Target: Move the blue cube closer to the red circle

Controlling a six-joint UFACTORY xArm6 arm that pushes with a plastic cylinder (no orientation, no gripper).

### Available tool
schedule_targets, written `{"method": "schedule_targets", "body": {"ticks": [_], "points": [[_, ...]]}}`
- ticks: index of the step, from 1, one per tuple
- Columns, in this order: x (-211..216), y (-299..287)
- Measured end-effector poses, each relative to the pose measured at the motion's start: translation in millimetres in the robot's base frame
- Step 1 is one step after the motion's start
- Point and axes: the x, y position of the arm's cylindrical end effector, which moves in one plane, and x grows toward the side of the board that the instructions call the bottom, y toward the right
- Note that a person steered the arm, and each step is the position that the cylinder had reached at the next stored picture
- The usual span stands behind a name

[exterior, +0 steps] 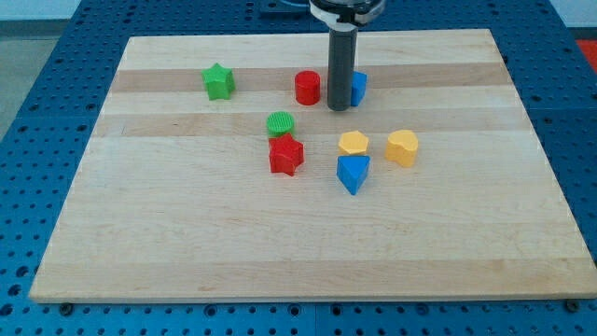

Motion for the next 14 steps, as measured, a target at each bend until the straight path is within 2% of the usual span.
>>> {"method": "schedule_targets", "body": {"ticks": [2, 3, 4, 8, 10, 14], "points": [[7, 10], [13, 37], [1, 51], [-28, 40], [-49, 55], [-41, 29]]}}
